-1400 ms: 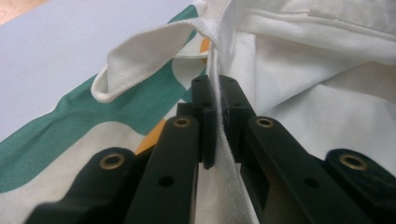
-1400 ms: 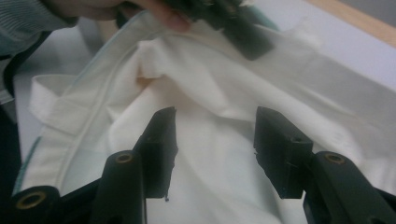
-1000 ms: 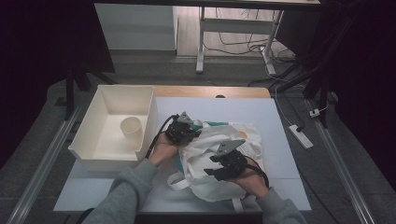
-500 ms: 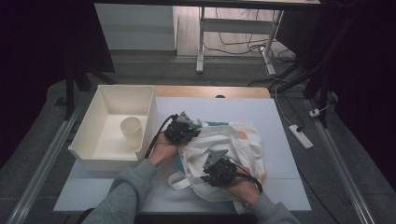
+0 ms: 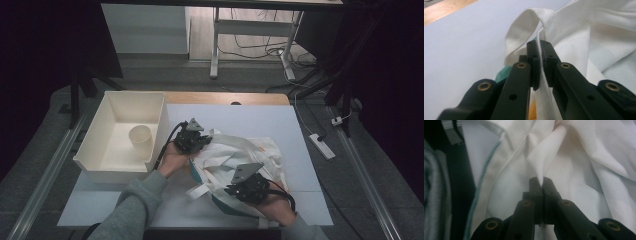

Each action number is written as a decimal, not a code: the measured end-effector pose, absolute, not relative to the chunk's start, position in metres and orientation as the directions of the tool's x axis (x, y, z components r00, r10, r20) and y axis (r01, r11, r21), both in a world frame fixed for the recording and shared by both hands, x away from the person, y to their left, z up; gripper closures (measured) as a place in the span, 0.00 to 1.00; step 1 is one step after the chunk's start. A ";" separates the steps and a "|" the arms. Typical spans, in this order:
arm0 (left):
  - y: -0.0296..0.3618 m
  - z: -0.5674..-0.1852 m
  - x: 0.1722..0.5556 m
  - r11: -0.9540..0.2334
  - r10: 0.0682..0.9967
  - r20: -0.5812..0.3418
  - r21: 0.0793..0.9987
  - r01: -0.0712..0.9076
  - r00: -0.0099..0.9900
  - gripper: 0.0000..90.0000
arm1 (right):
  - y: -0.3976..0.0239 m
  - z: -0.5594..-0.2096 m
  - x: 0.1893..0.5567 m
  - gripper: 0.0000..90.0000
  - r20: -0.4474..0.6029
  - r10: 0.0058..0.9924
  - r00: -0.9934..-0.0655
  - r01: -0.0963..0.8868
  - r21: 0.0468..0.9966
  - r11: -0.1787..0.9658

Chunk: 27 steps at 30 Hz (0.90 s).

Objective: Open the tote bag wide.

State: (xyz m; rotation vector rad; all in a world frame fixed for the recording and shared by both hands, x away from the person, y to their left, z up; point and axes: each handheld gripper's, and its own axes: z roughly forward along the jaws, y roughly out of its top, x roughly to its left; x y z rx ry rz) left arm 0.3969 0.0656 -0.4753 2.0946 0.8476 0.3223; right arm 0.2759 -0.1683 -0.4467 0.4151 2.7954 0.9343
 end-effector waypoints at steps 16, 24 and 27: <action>0.063 -0.486 0.399 -0.457 0.659 -0.081 0.746 0.484 0.747 0.95 | -0.191 -0.480 0.297 0.98 0.120 0.346 -0.931 0.340 0.635 0.694; 0.062 -0.492 0.401 -0.468 0.662 -0.083 0.731 0.497 0.745 0.93 | -0.191 -0.484 0.300 0.98 0.123 0.347 -0.930 0.344 0.625 0.701; 0.063 -0.488 0.399 -0.467 0.660 -0.078 0.736 0.490 0.747 0.88 | -0.191 -0.485 0.300 0.98 0.127 0.345 -0.930 0.346 0.622 0.703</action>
